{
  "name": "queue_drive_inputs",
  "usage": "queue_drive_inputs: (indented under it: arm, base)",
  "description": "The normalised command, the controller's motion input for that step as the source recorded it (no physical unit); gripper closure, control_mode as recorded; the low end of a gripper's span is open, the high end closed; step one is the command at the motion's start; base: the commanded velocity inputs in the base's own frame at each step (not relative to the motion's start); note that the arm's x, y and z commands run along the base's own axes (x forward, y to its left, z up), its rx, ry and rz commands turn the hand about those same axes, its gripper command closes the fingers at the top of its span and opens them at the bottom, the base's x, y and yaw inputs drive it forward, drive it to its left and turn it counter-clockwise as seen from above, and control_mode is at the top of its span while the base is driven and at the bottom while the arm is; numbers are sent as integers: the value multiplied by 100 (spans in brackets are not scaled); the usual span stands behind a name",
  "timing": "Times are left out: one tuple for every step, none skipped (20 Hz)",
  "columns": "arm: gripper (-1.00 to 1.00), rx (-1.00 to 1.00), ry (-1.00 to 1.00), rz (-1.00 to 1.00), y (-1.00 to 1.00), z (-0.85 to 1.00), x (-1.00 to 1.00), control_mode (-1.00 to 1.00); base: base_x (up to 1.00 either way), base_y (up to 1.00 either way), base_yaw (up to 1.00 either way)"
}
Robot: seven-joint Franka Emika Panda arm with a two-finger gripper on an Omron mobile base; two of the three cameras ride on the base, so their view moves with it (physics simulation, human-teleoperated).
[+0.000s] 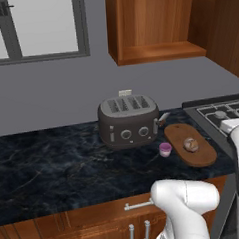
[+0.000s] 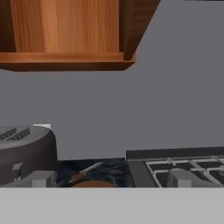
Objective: Pick the bread, place it on the cutting board, pick the jam, place it on the counter, and close the cabinet.
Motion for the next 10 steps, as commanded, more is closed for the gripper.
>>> queue_drive_inputs:
  arm:
    - [-100, 0, -1, 0, -21, 9, -20, -100]
    - [-100, 0, -1, 0, -22, 8, -19, -100]
    - [-100, 0, -1, 0, -22, 8, -19, -100]
    - [-100, 0, -1, 0, -22, 6, -16, -100]
    - [-100, 0, 0, 0, -21, 6, -16, -100]
    - [-100, 0, 0, 0, -21, 5, -16, -100]
    - [-100, 0, 0, 0, -21, 6, -19, -100]
    - [-100, 0, -1, 0, -22, 7, -18, -100]
    - [-100, 0, -1, 0, -22, 9, -18, -100]
    - [-100, 0, -1, 0, -23, 10, -18, -100]
  base:
    - [0, 0, 0]
    - [0, 0, 0]
    - [0, 0, 0]
    - [0, 0, 0]
    - [0, 0, 0]
    - [0, 0, 0]
    - [0, 0, 0]
    - [0, 0, 0]
    - [0, 0, 0]
    - [0, 0, 0]
